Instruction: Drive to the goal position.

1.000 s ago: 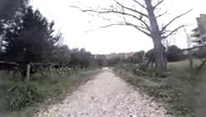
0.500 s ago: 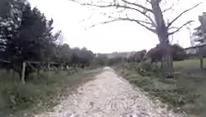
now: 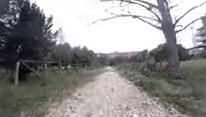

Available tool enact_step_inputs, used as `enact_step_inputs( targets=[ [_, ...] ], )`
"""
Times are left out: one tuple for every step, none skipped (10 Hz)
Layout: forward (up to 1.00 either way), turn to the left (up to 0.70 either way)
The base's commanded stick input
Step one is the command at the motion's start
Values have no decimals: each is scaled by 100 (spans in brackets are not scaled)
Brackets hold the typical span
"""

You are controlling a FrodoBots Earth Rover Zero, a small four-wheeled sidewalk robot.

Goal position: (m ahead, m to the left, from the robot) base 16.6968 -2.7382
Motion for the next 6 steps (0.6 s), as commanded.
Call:
enact_step_inputs(
  targets=[
    [70, -10],
    [70, -3],
    [70, 0],
    [70, 0],
    [70, 0],
    [70, 0]
  ],
)
